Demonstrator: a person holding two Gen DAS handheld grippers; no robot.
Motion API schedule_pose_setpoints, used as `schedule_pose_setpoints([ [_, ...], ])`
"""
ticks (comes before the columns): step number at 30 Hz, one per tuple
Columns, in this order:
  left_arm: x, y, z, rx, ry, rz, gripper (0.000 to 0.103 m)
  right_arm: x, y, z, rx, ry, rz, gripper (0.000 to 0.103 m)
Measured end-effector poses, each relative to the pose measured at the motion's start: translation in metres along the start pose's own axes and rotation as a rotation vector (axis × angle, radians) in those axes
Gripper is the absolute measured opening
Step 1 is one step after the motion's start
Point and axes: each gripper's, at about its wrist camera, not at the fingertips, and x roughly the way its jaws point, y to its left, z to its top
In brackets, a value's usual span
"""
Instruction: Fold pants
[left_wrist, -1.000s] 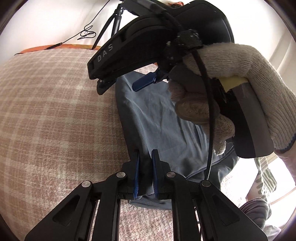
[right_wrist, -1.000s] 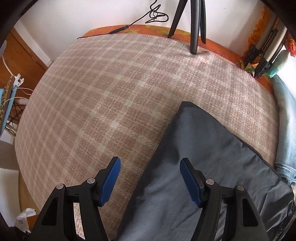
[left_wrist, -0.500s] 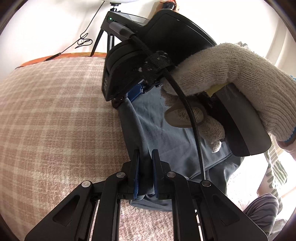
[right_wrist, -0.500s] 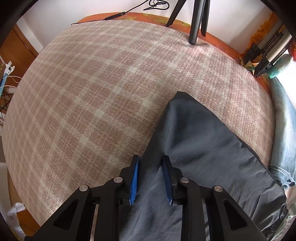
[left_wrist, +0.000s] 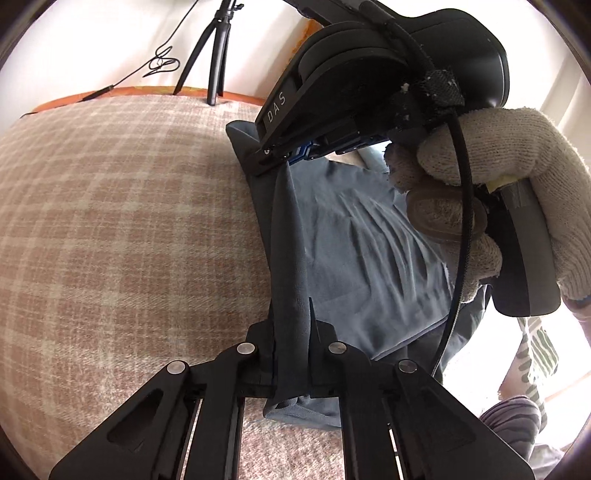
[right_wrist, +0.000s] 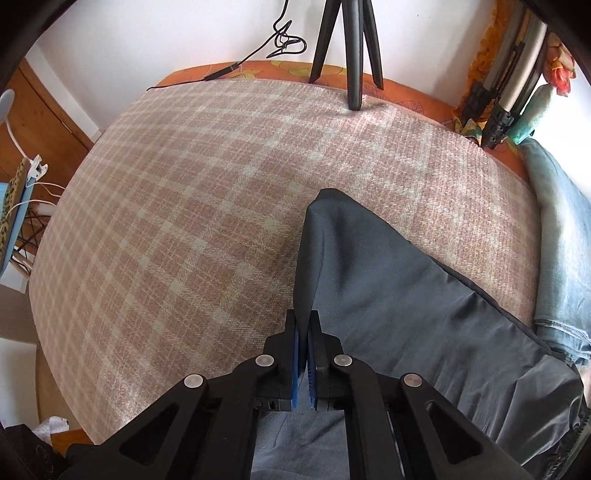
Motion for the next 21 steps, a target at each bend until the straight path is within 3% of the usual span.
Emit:
schedule_pose_setpoints([
  [11, -0.029, -0.075, 0.032, 0.163, -0.052, -0.106, 0.006, -0.078, -0.054, -0.016, 0.103, -0.175, 0.071, 0.000],
  [21, 0.009, -0.167, 0.051, 0.307, -0.003, -0.220, 0.006, -0.127, -0.163, -0.059, 0.238, -0.267, 0.045, 0.000],
])
